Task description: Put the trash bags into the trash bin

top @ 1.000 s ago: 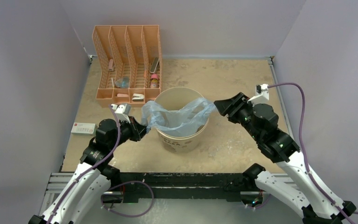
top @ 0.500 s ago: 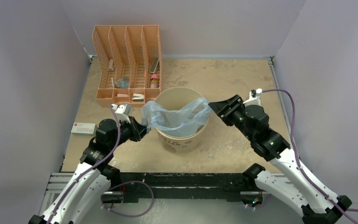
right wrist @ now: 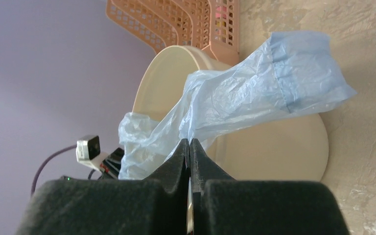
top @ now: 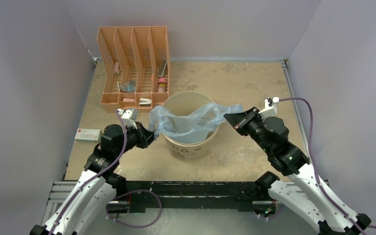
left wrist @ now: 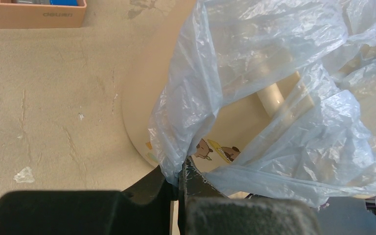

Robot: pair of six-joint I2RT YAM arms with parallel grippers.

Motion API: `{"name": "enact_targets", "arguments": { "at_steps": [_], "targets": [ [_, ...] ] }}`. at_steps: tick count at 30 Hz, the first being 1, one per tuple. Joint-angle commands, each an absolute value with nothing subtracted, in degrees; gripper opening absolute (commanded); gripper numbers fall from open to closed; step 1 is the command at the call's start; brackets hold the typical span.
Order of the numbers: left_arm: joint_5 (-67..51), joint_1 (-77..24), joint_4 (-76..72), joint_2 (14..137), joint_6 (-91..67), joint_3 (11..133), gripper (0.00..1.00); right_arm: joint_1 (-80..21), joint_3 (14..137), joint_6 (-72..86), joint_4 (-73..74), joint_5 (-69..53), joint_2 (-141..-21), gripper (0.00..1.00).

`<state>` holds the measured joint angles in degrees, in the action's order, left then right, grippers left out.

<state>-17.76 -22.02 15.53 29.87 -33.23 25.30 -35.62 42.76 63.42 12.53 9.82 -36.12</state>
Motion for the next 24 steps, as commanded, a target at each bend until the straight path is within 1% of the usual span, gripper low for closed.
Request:
{"name": "enact_targets", "arguments": {
  "at_steps": [1, 5, 8, 10, 12, 13, 16, 18, 19, 21, 22, 24],
  "targets": [
    [-17.4, -21.7, 13.9, 29.1, -31.8, 28.1, 0.01, -35.7, 43.3, 58.6, 13.4, 5.4, -32.5, 0.0],
    [-17.3, -21.7, 14.0, 28.7, -32.0, 28.0, 0.01, -35.7, 39.7, 57.5, 14.3, 1.8, -30.0, 0.0],
    [-17.2, -21.7, 13.8, 28.7, -32.1, 27.5, 0.01, -35.7, 36.3, 57.4, 13.9, 0.5, -31.2, 0.0],
    [-17.0, -21.7, 13.8, 28.9, -32.3, 27.2, 0.01, -35.7, 34.5, 57.7, 14.1, 1.9, -33.4, 0.0],
    [-16.8, -21.7, 13.7, 29.0, -32.6, 26.8, 0.0, -35.7, 32.8, 59.3, 13.4, 6.5, -35.2, 0.0],
    [-16.9, -21.7, 13.4, 29.0, -32.7, 26.6, 0.0, -35.7, 31.5, 60.2, 10.7, 6.9, -35.5, 0.0],
    [-16.9, -21.7, 13.0, 29.3, -32.9, 26.3, 0.0, -35.7, 27.3, 59.6, -0.8, 1.4, -35.9, 0.0],
    [-16.9, -21.7, 12.9, 29.5, -32.8, 26.1, 0.0, -35.7, 26.4, 59.5, -3.9, -0.7, -37.3, 0.0],
    [-16.8, -21.7, 13.0, 29.5, -32.7, 26.1, 0.0, -35.7, 26.7, 59.1, -4.2, -2.2, -38.3, 0.03],
    [-16.6, -21.7, 13.1, 29.7, -32.6, 26.1, 0.0, -35.7, 28.6, 57.1, 0.2, -2.2, -40.3, 0.15],
    [-16.5, -21.7, 13.1, 29.7, -32.5, 25.9, 0.0, -35.7, 30.2, 56.9, 3.7, 0.1, -41.1, 0.18],
    [-16.0, -21.7, 12.9, 29.9, -32.7, 25.5, 0.0, -35.7, 33.0, 57.1, 10.2, 8.6, -41.7, 0.23]
  ]
}}
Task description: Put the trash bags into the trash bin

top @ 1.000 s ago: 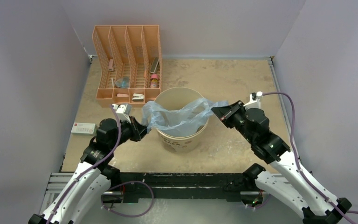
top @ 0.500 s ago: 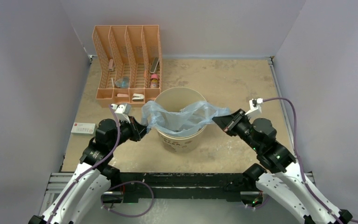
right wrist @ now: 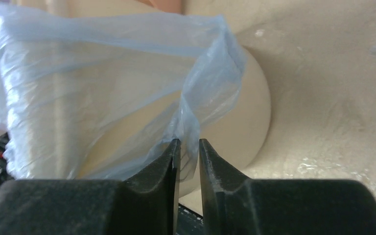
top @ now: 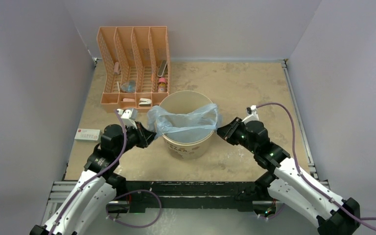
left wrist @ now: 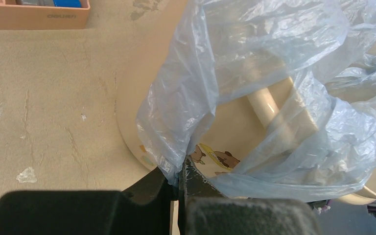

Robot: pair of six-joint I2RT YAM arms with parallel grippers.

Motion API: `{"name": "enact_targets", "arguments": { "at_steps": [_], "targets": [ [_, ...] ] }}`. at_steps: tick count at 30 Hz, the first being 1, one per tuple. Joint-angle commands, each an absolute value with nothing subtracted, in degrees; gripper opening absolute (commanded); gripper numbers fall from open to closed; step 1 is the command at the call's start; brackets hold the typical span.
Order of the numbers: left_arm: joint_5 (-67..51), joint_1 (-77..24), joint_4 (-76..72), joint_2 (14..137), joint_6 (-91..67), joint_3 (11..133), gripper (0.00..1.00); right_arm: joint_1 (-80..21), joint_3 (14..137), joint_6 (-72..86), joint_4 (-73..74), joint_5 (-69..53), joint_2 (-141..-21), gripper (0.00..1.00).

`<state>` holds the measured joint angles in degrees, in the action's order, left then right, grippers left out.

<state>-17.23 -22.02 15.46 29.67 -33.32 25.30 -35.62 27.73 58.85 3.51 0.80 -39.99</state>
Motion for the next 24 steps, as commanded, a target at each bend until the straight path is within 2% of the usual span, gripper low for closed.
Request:
{"name": "enact_targets", "arguments": {
  "at_steps": [1, 7, 10, 12, 16, 17, 24],
  "targets": [
    [-15.4, -21.7, 12.9, 29.9, -33.1, 25.4, 0.0, -35.7, 33.5, 56.8, 11.6, 10.3, -41.1, 0.27],
    [-13.7, -21.7, 10.3, 27.3, -35.6, 23.6, 0.11, -35.7, 33.1, 56.2, 13.2, 10.0, -34.7, 0.45],
    [-12.3, -21.7, 12.2, 27.6, -35.3, 25.0, 0.2, -35.7, 35.6, 55.0, 14.9, 12.7, -32.8, 0.52],
    [-11.1, -21.7, 13.9, 27.4, -35.4, 26.1, 0.32, -35.7, 38.2, 53.9, 15.6, 15.0, -32.4, 0.58],
    [-6.7, -21.7, 16.6, 25.4, -36.3, 27.4, 0.62, -35.7, 45.6, 43.6, 11.8, 16.4, -34.9, 0.61],
    [-5.1, -21.7, 17.5, 25.1, -36.5, 28.2, 0.67, -35.7, 47.1, 41.2, 10.8, 15.8, -35.8, 0.61],
    [2.3, -21.7, 25.7, 24.0, -38.2, 35.8, 0.77, -35.7, 55.1, 26.3, 3.0, 3.1, -42.6, 0.62]
  ]
}}
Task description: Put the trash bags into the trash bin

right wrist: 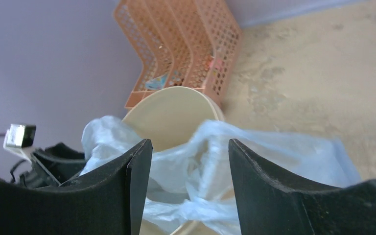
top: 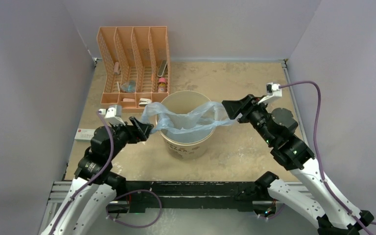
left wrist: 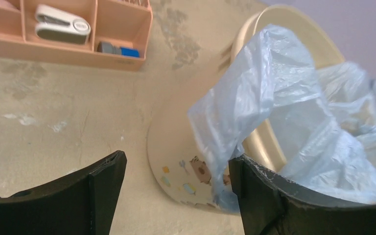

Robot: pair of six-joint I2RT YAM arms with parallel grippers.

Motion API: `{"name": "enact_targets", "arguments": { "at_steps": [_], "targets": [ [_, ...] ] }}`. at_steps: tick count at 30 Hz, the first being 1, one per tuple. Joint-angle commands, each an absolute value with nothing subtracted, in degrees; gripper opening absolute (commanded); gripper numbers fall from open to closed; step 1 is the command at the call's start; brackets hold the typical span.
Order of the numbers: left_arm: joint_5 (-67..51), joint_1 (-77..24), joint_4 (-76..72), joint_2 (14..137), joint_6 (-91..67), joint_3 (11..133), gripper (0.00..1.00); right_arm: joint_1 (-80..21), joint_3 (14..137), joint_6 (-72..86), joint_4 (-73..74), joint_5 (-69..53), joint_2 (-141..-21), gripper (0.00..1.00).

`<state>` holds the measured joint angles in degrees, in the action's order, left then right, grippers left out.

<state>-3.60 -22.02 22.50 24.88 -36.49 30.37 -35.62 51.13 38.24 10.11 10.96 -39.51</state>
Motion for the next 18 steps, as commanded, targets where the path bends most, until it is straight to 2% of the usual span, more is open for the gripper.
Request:
{"name": "enact_targets", "arguments": {
  "at_steps": [1, 4, 10, 18],
  "targets": [
    [3.5, -21.7, 27.3, 23.9, -38.9, 36.6, 0.78, -35.7, 55.7, 24.6, 2.1, 1.1, -43.7, 0.62],
    [5.6, -21.7, 30.0, 23.3, -40.5, 38.3, 0.8, -35.7, 59.0, 19.8, 1.4, -5.1, -47.9, 0.64],
    [2.5, -21.7, 30.2, 25.5, -37.3, 42.1, 0.82, -35.7, 65.4, 12.0, 0.6, -20.4, -57.6, 0.72],
    [-3.8, -21.7, 23.7, 30.2, -31.3, 41.6, 0.78, -36.6, 69.1, -1.6, 2.6, -27.8, -66.4, 0.73]
  ]
}}
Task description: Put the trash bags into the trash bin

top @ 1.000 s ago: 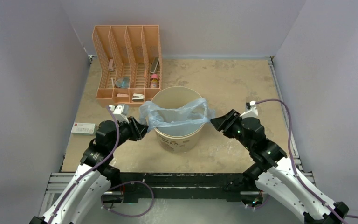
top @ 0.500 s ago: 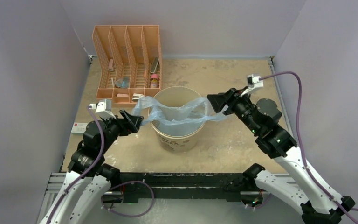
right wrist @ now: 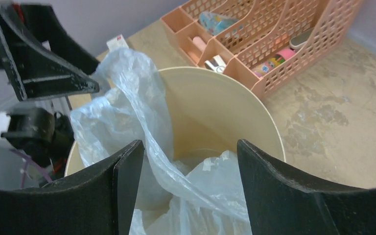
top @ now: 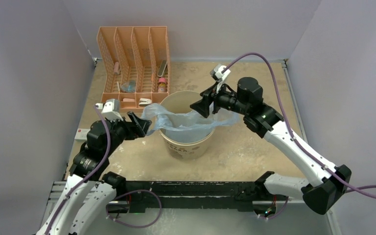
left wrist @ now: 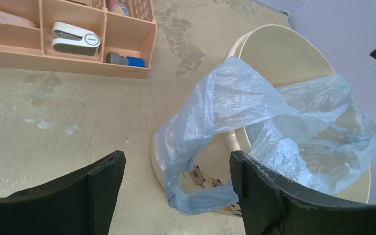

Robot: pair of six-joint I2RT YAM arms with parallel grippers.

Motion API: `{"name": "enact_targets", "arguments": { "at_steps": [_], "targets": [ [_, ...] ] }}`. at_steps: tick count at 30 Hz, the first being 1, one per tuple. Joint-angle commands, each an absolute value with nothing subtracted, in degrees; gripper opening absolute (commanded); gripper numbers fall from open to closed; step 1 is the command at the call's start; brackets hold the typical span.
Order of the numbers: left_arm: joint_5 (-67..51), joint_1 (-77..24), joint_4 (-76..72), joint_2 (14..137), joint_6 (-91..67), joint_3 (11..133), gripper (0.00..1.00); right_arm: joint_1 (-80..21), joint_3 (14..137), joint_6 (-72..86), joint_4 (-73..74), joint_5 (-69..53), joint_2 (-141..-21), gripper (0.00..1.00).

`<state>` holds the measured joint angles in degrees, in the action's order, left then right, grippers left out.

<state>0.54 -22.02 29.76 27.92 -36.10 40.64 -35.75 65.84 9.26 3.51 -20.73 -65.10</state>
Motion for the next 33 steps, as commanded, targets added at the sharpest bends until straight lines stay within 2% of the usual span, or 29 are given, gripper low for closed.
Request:
{"name": "enact_targets", "arguments": {
  "at_steps": [1, 3, 6, 11, 14, 17, 19, 22, 24, 25, 28, 33],
  "targets": [
    [-3.8, -21.7, 23.7, 31.4, -28.8, 42.2, 0.78, -37.3, 69.6, -3.2, 3.5, -28.0, -66.9, 0.72],
    [-2.8, -21.7, 25.6, 34.8, -24.0, 44.6, 0.81, -38.5, 71.0, -6.9, 5.3, -29.1, -67.9, 0.73],
    [-4.0, -21.7, 27.8, 39.5, -21.0, 48.1, 0.77, -40.3, 71.0, -12.6, 6.4, -28.6, -68.9, 0.73],
    [-8.4, -21.7, 25.4, 41.2, -20.4, 47.1, 0.56, -44.2, 72.6, -20.1, 11.2, -25.8, -72.7, 0.64],
    [-6.3, -21.7, 26.4, 40.9, -22.0, 45.6, 0.45, -45.9, 71.9, -21.5, 9.8, -24.1, -74.0, 0.59],
    [-5.8, -21.7, 26.7, 39.5, -22.8, 43.6, 0.39, -46.1, 72.4, -21.3, 8.6, -22.0, -75.0, 0.53],
    [-5.5, -21.7, 26.1, 38.4, -23.0, 42.4, 0.38, -46.1, 72.8, -21.3, 8.0, -22.2, -75.7, 0.46],
    [-5.1, -21.7, 25.4, 38.3, -22.7, 41.4, 0.37, -46.2, 73.9, -20.5, 8.1, -21.2, -76.7, 0.29],
    [-4.7, -21.7, 25.7, 39.4, -22.9, 41.2, 0.31, -46.1, 75.8, -19.4, 8.6, -19.5, -77.7, 0.15],
    [-4.3, -21.7, 26.0, 40.0, -23.0, 41.3, 0.28, -46.1, 76.5, -18.7, 8.4, -18.9, -78.0, 0.11],
    [-1.5, -21.7, 26.6, 41.8, -24.7, 41.3, 0.26, -46.2, 77.3, -16.3, 6.6, -17.0, -78.0, 0.01],
    [-1.6, -21.7, 25.6, 42.8, -24.3, 41.6, 0.26, -46.1, 76.6, -9.0, 0.5, -12.9, -78.8, 0.0]
  ]
}}
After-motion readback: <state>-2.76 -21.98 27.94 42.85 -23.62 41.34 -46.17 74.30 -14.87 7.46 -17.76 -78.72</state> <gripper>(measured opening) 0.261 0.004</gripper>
